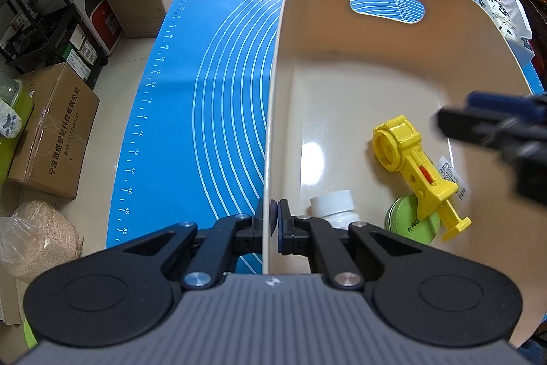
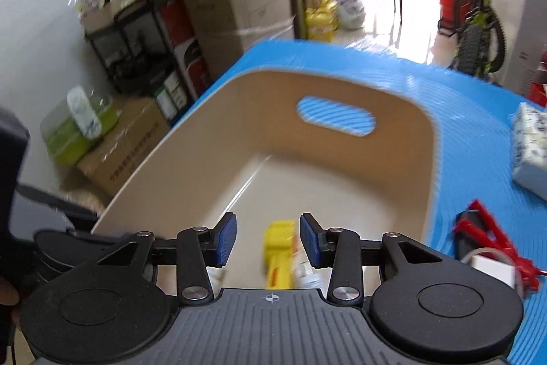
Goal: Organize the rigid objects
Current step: 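Carry the pill bottle into the beige bin and open the right tool, then move the right tool over the clear tape roll on the mat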
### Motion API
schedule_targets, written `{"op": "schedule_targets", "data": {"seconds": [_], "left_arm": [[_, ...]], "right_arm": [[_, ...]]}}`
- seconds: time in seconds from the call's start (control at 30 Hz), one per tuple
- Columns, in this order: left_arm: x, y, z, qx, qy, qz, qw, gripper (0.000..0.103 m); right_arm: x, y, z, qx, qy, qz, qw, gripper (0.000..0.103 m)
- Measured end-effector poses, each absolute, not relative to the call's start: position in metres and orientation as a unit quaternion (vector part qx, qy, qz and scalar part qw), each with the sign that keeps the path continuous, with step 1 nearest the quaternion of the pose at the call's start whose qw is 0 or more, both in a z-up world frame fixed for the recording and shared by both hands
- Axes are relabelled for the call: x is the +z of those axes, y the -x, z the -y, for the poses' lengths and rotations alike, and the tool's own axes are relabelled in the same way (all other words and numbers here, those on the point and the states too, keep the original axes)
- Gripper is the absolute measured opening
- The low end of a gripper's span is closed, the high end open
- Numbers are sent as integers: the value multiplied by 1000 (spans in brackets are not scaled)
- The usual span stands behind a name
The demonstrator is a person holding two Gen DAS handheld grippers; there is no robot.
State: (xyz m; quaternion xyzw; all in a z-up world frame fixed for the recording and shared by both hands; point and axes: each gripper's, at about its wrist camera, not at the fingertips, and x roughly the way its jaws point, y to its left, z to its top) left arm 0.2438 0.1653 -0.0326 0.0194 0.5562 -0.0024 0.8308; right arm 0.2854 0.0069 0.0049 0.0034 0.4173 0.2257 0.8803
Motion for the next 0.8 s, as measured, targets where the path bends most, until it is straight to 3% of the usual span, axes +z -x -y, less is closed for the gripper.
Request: {"op": "schedule_targets", "data": {"seconds": [0.1,0.2,0.53,0.8], "left_arm": [[-33,-244,-165,-2,-20,-556,831,6],[-33,-244,-165,-2,-19,-556,831,6],[-33,-244,-165,-2,-20,-556,831,6],[-33,-244,-165,-2,-20,-556,831,6]], "right_arm": [[15,-284,17,209,-19,-402,891,53],[21,-282,40,188,-24,-393,900,64],[18,-280,104,109,-44,-389,914,64],[-22,-274,149,36,-75,-424,902,64]]}}
